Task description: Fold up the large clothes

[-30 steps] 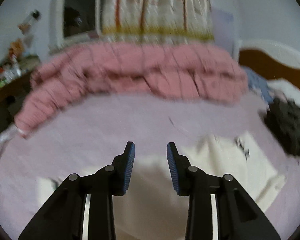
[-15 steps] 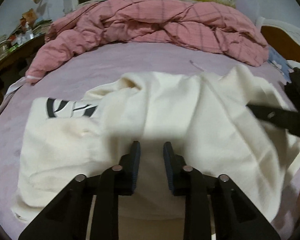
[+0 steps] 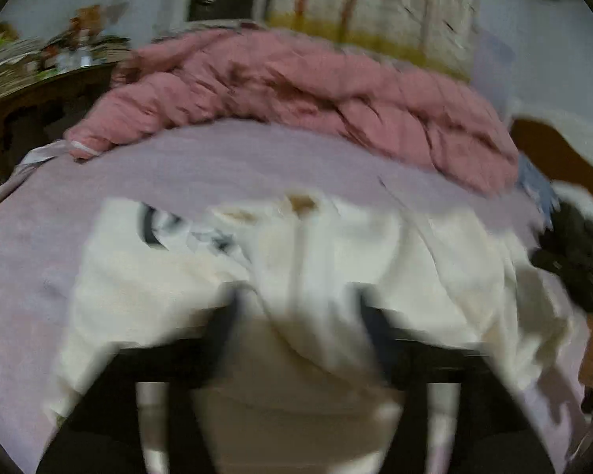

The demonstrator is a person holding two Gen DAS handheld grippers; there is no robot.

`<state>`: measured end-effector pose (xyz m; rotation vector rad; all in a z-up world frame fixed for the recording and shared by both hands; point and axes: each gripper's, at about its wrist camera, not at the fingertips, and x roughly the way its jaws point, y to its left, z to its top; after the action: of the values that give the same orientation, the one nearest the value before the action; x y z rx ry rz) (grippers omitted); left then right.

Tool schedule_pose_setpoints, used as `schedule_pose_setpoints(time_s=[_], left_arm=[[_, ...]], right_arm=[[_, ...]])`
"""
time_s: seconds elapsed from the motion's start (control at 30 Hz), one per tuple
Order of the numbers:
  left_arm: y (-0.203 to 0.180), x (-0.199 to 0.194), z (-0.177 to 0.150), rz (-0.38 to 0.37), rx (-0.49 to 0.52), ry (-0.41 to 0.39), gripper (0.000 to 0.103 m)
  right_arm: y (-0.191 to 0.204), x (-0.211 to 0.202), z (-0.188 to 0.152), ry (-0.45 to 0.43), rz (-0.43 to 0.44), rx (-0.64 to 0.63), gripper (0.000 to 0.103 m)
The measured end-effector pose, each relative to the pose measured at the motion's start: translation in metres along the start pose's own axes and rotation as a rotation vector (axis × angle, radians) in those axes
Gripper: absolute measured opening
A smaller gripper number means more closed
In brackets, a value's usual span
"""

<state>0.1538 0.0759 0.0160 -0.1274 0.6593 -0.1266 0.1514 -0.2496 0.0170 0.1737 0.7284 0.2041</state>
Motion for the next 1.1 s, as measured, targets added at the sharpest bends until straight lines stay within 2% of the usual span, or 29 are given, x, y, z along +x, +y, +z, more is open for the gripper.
schedule_pose_setpoints(time_s=[0.03, 0.1, 0.2, 0.27, 0.33, 0.37, 0.4, 0.43, 0.47, 0.53, 0.57, 0.67, 0.73, 0.77, 0.8, 0.87, 0.9, 0.93, 1.0, 1.1], left_arm=[[0.007, 0.001, 0.01, 0.026, -0.014, 0.001, 0.072], [0.024, 0.011, 0.028, 0.059, -0.053, 0.03, 0.07], [0.052, 0.044, 0.045, -0.021, -0.132, 0.152, 0.066], [0.06, 0.066, 0.045, -0.054, -0.164, 0.229, 0.062], [0.053, 0.08, 0.037, -0.067, -0.119, 0.286, 0.058], [0.046, 0.082, 0.033, -0.04, -0.063, 0.289, 0.055], [0.038, 0.079, 0.029, -0.01, 0.004, 0.273, 0.04], [0.032, 0.074, 0.027, 0.002, 0.047, 0.251, 0.006], [0.031, 0.07, 0.027, -0.007, 0.053, 0.237, 0.006], [0.037, 0.052, 0.03, 0.039, 0.023, 0.152, 0.004], [0.042, 0.045, 0.032, 0.028, 0.003, 0.119, 0.004], [0.052, 0.04, 0.028, 0.014, -0.034, 0.101, 0.005], [0.052, 0.05, 0.014, 0.073, -0.009, 0.114, 0.005], [0.053, 0.057, 0.004, 0.098, 0.015, 0.124, 0.005], [0.054, 0.063, -0.003, 0.096, 0.022, 0.124, 0.006], [0.045, 0.057, -0.01, 0.12, 0.081, 0.084, 0.009], [0.037, 0.05, -0.008, 0.152, 0.119, 0.05, 0.013], [0.031, 0.042, -0.007, 0.18, 0.139, 0.012, 0.019], [0.024, 0.026, -0.002, 0.208, 0.149, -0.057, 0.026], [0.015, -0.003, 0.004, 0.168, 0.139, -0.139, 0.029]], right_arm=[[0.002, -0.008, 0.008, -0.029, -0.028, -0.004, 0.053], [-0.001, -0.014, 0.023, -0.073, -0.076, 0.033, 0.054], [-0.016, 0.0, 0.04, -0.055, -0.073, 0.108, 0.054], [-0.022, 0.027, 0.043, 0.006, -0.055, 0.112, 0.054], [-0.019, 0.056, 0.033, 0.105, 0.0, 0.078, 0.054], [-0.016, 0.068, 0.028, 0.144, 0.022, 0.055, 0.05], [-0.009, 0.074, 0.021, 0.144, -0.025, 0.009, 0.043], [-0.002, 0.073, 0.018, 0.108, -0.103, -0.041, 0.021], [0.002, 0.069, 0.016, 0.063, -0.14, -0.078, 0.01], [-0.002, 0.052, 0.016, -0.018, -0.125, -0.025, 0.008], [-0.009, 0.044, 0.016, -0.031, -0.122, 0.035, 0.008], [-0.025, 0.036, 0.014, -0.049, -0.117, 0.146, 0.005], [-0.029, 0.044, 0.009, -0.059, -0.218, 0.126, 0.0], [-0.037, 0.053, 0.004, -0.059, -0.416, 0.117, 0.0], [-0.049, 0.06, -0.003, -0.047, -0.475, 0.119, 0.0], [-0.079, 0.063, -0.009, 0.023, -0.32, 0.226, 0.0], [-0.087, 0.057, -0.009, 0.018, -0.253, 0.268, 0.0], [-0.086, 0.045, -0.005, -0.01, -0.213, 0.249, 0.0], [-0.075, 0.028, -0.002, -0.054, -0.221, 0.185, 0.0], [-0.059, -0.002, -0.005, -0.083, -0.171, 0.139, 0.002]])
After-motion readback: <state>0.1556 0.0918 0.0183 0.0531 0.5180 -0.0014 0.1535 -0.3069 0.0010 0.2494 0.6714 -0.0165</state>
